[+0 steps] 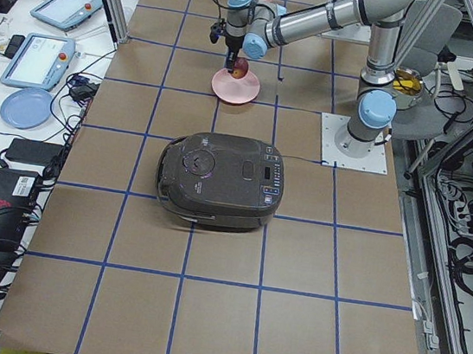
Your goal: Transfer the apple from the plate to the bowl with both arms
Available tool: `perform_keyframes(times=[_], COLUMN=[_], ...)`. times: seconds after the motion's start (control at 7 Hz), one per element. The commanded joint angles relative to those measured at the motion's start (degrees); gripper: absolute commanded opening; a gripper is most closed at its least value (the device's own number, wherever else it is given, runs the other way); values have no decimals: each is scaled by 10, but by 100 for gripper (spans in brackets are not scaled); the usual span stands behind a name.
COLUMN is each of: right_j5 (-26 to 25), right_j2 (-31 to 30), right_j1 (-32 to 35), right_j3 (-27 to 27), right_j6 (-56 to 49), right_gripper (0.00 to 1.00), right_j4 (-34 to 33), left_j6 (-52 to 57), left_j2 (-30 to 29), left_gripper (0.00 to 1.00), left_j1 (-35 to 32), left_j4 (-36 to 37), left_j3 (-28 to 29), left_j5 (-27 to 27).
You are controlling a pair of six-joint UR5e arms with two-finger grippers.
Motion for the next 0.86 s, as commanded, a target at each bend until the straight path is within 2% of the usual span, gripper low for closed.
perform_keyframes(times=[0.0,0.14,0.29,0.57,0.71], right_j5=[6,38,86,92,94], right_j2=[1,0,-3,1,11], right_j1=[0,6,21,169,205], right_j3=[-22,-43,-56,-61,-63], right_j6=[5,15,80,239,293], right_gripper=[3,2,1,0,0], right_j4=[17,51,100,89,76], left_j6=[10,5,3,-45,-49], left_j2=[17,17,17,5,8], left_gripper=[6,6,6,4,4], left_j1=[9,8,8,3,4], left_j4=[-12,-20,-37,-35,-35], left_j3=[28,55,75,85,91], left_j5=[-7,-9,-10,-21,-48])
